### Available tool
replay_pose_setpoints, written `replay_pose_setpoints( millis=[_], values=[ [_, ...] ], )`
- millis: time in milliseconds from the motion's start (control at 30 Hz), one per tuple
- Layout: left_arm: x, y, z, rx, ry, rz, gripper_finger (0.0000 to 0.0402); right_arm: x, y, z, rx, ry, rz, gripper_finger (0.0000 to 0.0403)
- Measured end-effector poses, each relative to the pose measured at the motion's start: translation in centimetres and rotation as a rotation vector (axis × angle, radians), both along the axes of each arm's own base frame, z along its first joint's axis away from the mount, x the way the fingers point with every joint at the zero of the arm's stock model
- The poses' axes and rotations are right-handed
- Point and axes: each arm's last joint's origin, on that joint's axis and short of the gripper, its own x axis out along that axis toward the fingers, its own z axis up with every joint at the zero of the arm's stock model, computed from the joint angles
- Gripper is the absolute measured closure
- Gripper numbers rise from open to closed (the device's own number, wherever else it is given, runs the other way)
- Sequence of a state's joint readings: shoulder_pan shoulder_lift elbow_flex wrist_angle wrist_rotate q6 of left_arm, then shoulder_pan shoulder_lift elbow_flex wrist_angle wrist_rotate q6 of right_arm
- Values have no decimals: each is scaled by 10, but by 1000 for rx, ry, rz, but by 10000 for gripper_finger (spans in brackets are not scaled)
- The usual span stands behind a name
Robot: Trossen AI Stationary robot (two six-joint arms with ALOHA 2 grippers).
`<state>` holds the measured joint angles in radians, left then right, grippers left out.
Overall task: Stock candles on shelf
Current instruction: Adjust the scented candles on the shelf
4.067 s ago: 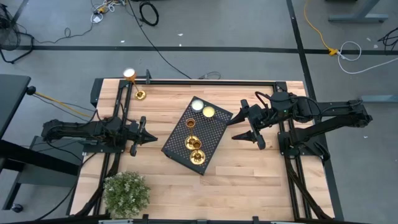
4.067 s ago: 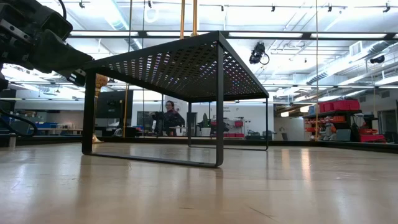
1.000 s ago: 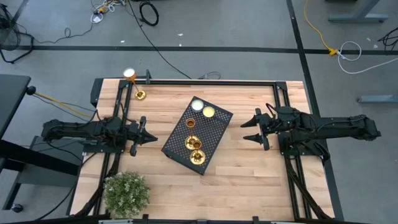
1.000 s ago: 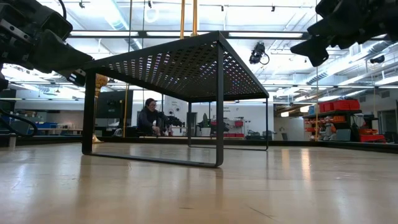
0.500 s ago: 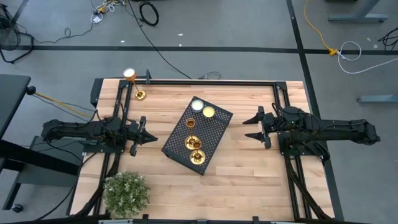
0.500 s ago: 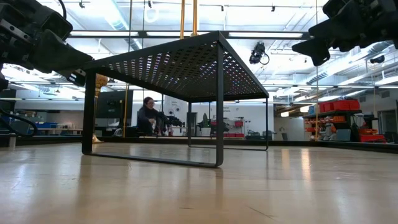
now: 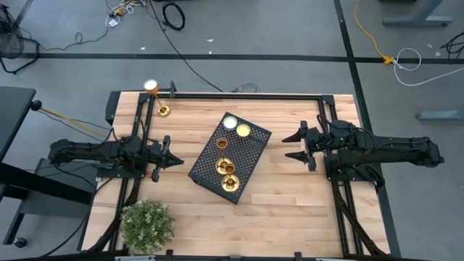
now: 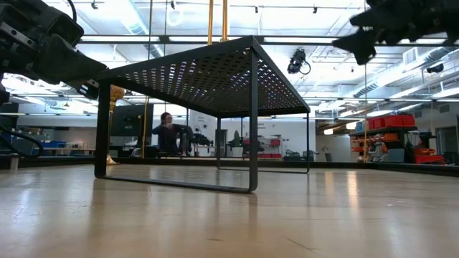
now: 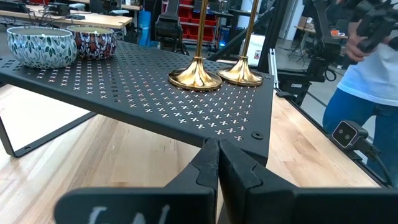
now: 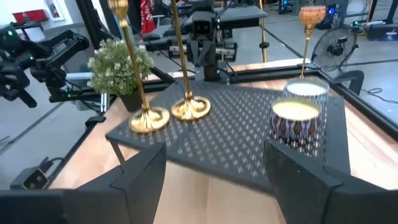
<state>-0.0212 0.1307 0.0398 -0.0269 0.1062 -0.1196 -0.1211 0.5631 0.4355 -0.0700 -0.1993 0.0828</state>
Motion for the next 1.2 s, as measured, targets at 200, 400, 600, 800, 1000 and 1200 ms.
replay_pose_setpoints(
  millis=[200,400,600,800,1000,1200],
  values=[
    [0,0,0,0,0,0,387,21,-3,25,7,51,-1,135],
    [0,0,0,0,0,1,387,49,-10,39,-54,172,-118,135],
    [0,0,0,0,0,0,387,76,-16,46,-79,265,-193,117],
    [0,0,0,0,0,0,387,100,-20,33,-89,347,-231,72],
    [0,0,0,0,0,0,387,118,-23,16,-120,393,-288,37],
    [0,0,0,0,0,0,387,130,-25,7,-130,391,-320,22]
  ],
)
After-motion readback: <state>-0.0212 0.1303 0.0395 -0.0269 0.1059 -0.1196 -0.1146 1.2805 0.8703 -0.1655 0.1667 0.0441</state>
